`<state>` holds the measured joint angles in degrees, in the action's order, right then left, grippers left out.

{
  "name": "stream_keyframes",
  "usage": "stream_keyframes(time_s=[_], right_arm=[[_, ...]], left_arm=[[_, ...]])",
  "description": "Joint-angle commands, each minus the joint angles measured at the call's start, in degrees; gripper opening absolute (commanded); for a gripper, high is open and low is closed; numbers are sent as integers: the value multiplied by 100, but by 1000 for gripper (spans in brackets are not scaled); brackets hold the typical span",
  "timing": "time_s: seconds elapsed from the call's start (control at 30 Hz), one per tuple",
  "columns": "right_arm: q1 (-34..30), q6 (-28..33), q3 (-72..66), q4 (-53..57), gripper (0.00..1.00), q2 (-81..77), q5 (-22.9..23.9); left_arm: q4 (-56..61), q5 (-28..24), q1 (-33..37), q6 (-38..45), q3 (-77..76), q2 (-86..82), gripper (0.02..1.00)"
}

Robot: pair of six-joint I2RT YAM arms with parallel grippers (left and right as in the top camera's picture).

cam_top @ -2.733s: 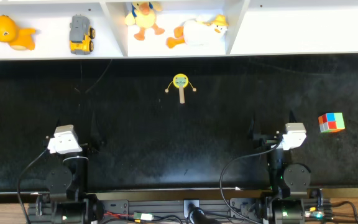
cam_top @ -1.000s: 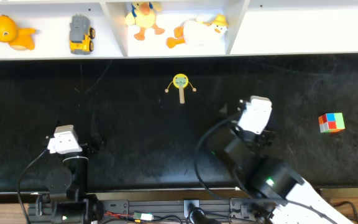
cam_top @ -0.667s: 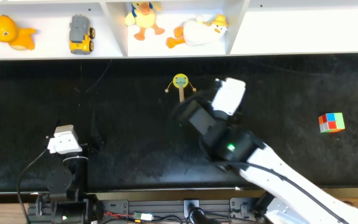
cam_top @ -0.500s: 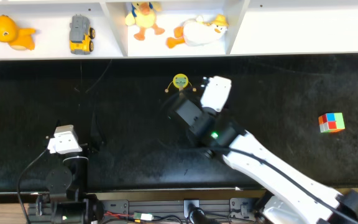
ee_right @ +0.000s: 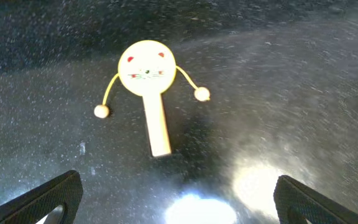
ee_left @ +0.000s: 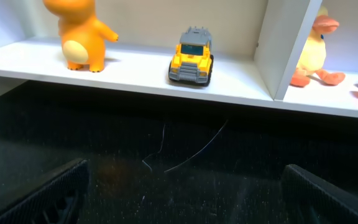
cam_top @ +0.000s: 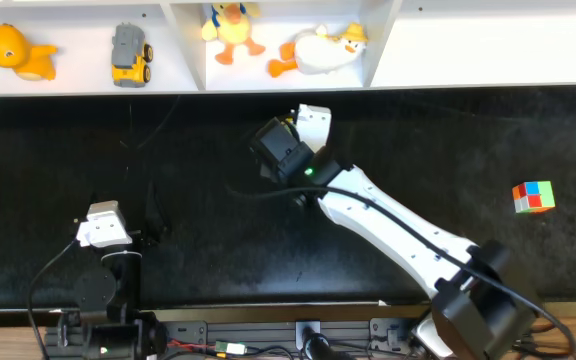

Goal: Store Toys

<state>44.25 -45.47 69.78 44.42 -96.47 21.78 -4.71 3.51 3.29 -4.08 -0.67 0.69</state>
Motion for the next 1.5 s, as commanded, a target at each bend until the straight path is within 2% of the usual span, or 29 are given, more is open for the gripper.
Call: stream_keyframes(time_s=[0.03,0.2,0.5,0.57,0.83,0.97,1.13,1.27,1.3,1.5], right_arm=[[-44,560,208,-229,996,-328,-181],[-48,831,208,-597,998,-758,-96],[-227,955,208,-1005,996,-1010,-109],[-297,1102,208,-1156,967,-1016,-151],[-483,1231,208,-1132,980,-1139,-839],[-496,1228,208,-1040,972,-1191,-911],[-535,1276,208,-999,945,-1296,-1084],[-538,1281,208,-1016,893,-1373,-1104],[-540,1384,208,-1012,838,-1414,-1174],[-538,1491,208,-931,798,-1491,-1189]], left_arm=[[7,26,-42,107,20,-52,998],[7,26,-42,107,20,-52,998],[7,26,-42,107,20,-52,998],[7,26,-42,107,20,-52,998],[7,26,-42,107,20,-52,998],[7,26,-42,107,20,-52,998],[7,26,-42,107,20,-52,998],[7,26,-42,107,20,-52,998],[7,26,-42,107,20,-52,998],[7,26,-42,107,20,-52,998]])
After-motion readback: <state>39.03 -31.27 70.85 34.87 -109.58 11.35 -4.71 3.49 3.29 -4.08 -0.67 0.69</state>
